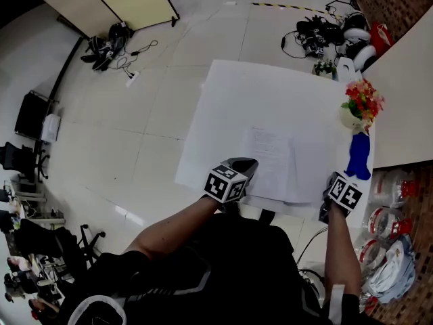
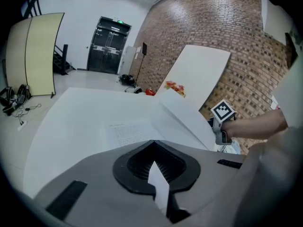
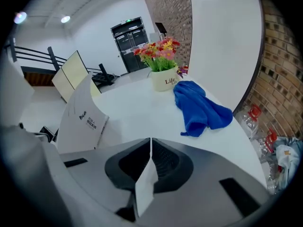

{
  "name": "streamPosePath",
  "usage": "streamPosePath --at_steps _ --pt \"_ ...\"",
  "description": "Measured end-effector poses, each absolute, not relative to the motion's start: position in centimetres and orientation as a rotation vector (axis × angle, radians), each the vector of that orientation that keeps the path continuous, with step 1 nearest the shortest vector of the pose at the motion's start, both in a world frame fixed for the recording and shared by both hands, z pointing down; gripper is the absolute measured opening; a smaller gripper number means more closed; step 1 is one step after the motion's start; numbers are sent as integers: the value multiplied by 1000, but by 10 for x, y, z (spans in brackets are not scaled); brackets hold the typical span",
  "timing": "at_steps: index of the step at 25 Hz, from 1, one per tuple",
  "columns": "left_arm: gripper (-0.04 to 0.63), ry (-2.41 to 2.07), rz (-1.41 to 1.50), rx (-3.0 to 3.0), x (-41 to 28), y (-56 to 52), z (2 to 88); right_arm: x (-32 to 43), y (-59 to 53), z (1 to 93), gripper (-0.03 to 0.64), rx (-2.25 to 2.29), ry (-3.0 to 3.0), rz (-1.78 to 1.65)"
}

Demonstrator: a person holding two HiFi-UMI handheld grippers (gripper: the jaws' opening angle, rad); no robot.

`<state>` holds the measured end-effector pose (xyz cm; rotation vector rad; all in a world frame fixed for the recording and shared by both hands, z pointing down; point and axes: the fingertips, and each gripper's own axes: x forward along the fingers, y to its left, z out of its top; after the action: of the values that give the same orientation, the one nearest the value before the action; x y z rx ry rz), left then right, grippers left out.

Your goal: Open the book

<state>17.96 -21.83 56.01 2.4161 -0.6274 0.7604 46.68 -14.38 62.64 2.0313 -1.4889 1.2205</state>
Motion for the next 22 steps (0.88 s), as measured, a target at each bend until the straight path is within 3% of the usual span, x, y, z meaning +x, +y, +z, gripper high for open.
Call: streamPosePath --at_steps 16,22 --pt "-5 -669 724 2388 153 -221 562 473 -135 615 2 2102 -1465 1219" --pt "-5 -738 717 2356 124 -226 564 412 -182 555 2 2017 -1806 1187"
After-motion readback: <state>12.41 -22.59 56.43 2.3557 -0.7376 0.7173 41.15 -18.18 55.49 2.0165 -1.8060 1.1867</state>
